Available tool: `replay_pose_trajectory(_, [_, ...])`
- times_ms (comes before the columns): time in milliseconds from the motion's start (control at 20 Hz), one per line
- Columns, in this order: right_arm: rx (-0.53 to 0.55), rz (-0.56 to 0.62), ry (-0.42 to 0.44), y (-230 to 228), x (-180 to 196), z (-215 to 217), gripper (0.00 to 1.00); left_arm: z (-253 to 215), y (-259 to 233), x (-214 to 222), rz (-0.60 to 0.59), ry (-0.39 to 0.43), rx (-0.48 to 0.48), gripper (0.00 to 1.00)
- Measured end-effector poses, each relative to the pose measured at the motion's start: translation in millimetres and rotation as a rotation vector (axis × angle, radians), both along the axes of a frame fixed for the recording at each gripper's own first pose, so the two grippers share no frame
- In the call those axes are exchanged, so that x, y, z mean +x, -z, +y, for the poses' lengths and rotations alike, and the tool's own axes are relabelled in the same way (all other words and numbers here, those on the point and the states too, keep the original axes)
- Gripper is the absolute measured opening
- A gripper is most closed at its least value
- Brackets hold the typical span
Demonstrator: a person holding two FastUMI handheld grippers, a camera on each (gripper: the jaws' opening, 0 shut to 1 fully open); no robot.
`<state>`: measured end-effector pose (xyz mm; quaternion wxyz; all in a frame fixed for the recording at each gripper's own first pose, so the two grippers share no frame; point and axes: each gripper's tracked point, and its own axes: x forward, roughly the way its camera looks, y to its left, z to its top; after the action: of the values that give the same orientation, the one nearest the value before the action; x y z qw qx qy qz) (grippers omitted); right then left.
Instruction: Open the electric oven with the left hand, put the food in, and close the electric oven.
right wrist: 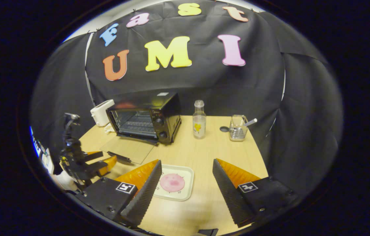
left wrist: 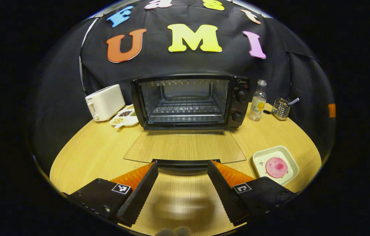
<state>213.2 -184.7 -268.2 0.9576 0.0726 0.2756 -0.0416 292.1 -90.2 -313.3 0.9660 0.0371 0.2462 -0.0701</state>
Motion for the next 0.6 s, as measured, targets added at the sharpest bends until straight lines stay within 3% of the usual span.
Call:
replay_pose_trajectory(100, [0.032,0.069,-0.013,33.7,5.9,4.4,0.85,13.2,-26.8,-20.0,-0.039,-0.011,-0.015,0.97])
replay_pose_trajectory(150, [0.046,0.108,-0.017,48.9,7.6,6.7,0.88,20.3,-39.3,-30.2,-0.053,-0.02,-0.025,0.97])
replay_pose_trajectory(250, [0.082,0.178,-0.018,79.9,10.7,12.1,0.77,38.1,-68.6,-50.5,-0.091,-0.047,-0.03,0.97])
replay_pose_trajectory(600, [0.173,0.351,0.011,148.4,23.0,5.0,0.6,84.0,-156.5,-108.3,-0.217,-0.109,-0.017,0.97])
